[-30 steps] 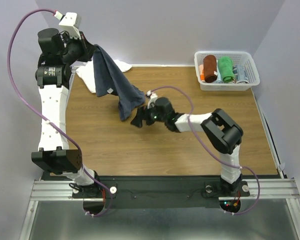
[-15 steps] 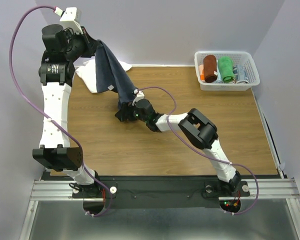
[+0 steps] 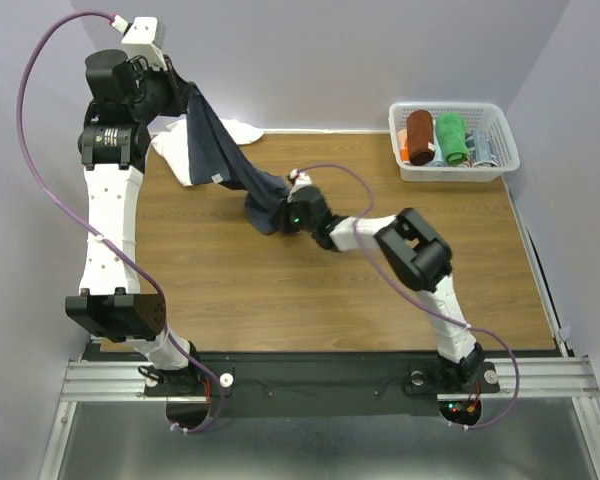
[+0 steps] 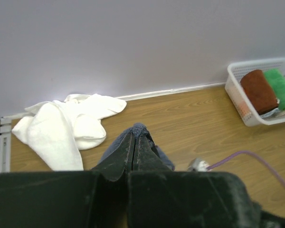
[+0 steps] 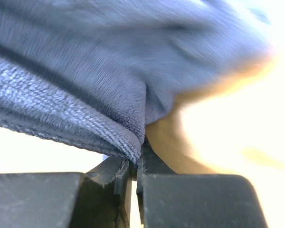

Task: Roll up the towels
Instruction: Flatten the towel

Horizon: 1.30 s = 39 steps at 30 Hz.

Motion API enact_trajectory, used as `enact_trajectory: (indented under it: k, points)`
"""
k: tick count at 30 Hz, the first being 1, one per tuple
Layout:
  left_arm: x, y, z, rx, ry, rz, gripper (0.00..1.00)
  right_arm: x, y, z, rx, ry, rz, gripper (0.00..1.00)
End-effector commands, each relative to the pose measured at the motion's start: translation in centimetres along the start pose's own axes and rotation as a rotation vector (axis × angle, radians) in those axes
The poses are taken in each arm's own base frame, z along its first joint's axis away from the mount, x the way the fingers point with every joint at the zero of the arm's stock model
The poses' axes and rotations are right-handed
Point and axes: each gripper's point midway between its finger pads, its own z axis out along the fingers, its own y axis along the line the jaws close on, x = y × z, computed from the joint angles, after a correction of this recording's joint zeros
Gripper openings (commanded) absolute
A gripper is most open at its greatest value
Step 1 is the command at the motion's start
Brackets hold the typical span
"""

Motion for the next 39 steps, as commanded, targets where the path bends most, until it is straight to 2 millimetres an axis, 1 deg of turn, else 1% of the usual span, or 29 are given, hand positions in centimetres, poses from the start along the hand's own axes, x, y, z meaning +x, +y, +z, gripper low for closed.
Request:
enact_trajectory:
  k: [1,2,3,4,6,8,9,11,12,13,14,16,18,20,21,22,23,24,25,26,27,31,32,33,34,35,36,38,39]
  points:
    - [-2.4,1.9,-2.0,-0.088,-0.05,0.193,0.0,-8.0,-8.1,-7.2,0.043,0.062,-0.133,0.0]
    - [-1.8,2.4,-2.0,-0.093,-0.028,0.212,0.0,-11.1,-8.9,-9.8,-0.002,0.048,-0.201,0.01]
    - [-1.0,2.9,-1.9,-0.093,-0.002,0.234,0.0,-12.1,-9.3,-11.2,-0.005,0.059,-0.234,0.01]
    - [-0.3,3.2,-1.8,-0.077,0.02,0.25,0.0,-11.9,-10.0,-12.9,0.008,0.128,-0.25,0.01]
    - [2.3,4.0,-1.5,-0.059,0.09,0.281,0.0,-13.8,-10.6,-16.7,0.008,0.181,-0.394,0.01]
    - [4.0,4.3,-1.3,-0.035,0.137,0.32,0.0,-15.1,-11.6,-19.1,0.019,0.21,-0.52,0.01]
    - [5.6,4.3,-1.1,-0.011,0.172,0.317,0.0,-15.0,-11.6,-21.0,0.025,0.254,-0.546,0.01]
    - [7.6,4.9,-1.2,-0.005,0.213,0.32,0.0,-16.6,-12.6,-23.1,0.062,0.268,-0.669,0.01]
    - [8.2,4.9,-1.2,0.013,0.22,0.334,0.0,-16.1,-13.2,-24.2,0.077,0.312,-0.688,0.01]
    - [8.2,4.9,-1.3,0.016,0.207,0.349,0.0,-17.0,-13.4,-25.1,0.098,0.304,-0.724,0.0]
    - [9.9,5.2,-1.1,0.019,0.235,0.343,0.0,-18.0,-14.6,-25.8,0.14,0.309,-0.774,0.01]
    - [10.2,5.7,-0.4,0.009,0.211,0.35,0.0,-18.9,-16.0,-26.4,0.179,0.322,-0.8,0.01]
    - [11.5,6.1,0.9,0.022,0.23,0.335,0.0,-21.3,-18.2,-26.2,0.224,0.308,-0.816,0.01]
    - [13.4,6.8,3.1,0.049,0.27,0.296,0.0,-21.7,-20.7,-25.2,0.248,0.342,-0.821,0.01]
    - [12.5,6.6,3.9,0.074,0.252,0.296,0.0,-23.6,-20.9,-25.3,0.275,0.315,-0.842,0.01]
    - [13.8,7.1,5.4,0.082,0.282,0.258,0.0,-24.6,-21.3,-25.0,0.285,0.304,-0.852,0.01]
    - [13.4,7.2,6.1,0.085,0.276,0.244,0.0,-25.3,-21.8,-24.8,0.297,0.296,-0.861,0.01]
    - [11.2,7.1,6.7,0.085,0.229,0.251,0.0,-25.2,-23.0,-24.3,0.308,0.319,-0.856,0.01]
    - [11.6,7.4,7.6,0.095,0.242,0.235,0.0,-27.8,-22.4,-24.6,0.33,0.268,-0.886,0.01]
    - [10.8,7.2,7.9,0.102,0.227,0.236,0.0,-28.6,-22.5,-24.7,0.339,0.26,-0.9,0.01]
    - [8.5,6.8,7.9,0.104,0.18,0.254,0.0,-29.5,-22.4,-24.7,0.349,0.247,-0.922,0.01]
    - [6.0,6.5,6.9,0.108,0.142,0.327,0.0,-33.0,-20.0,-27.1,0.369,0.181,-0.989,0.01]
    - [5.3,6.1,5.8,0.106,0.133,0.348,0.0,-32.9,-19.7,-27.6,0.368,0.187,-1.003,0.01]
    - [6.4,6.4,5.3,0.113,0.157,0.372,0.0,-33.2,-18.4,-28.8,0.356,0.172,-1.011,0.01]
    - [5.6,6.0,3.8,0.113,0.14,0.401,0.0,-31.4,-18.6,-28.8,0.326,0.216,-1.005,0.01]
    - [6.3,5.7,3.1,0.127,0.151,0.415,0.0,-31.7,-17.6,-29.6,0.314,0.199,-1.011,0.01]
    - [9.2,5.6,2.7,0.176,0.203,0.451,0.0,-28.3,-17.7,-29.3,0.246,0.273,-0.995,0.01]
    - [11.2,4.7,0.4,0.223,0.249,0.497,0.0,-25.9,-16.3,-30.5,0.188,0.304,-1.023,0.01]
    - [15.0,4.6,-0.3,0.259,0.322,0.477,0.0,-20.8,-16.8,-29.7,0.118,0.405,-0.983,0.02]
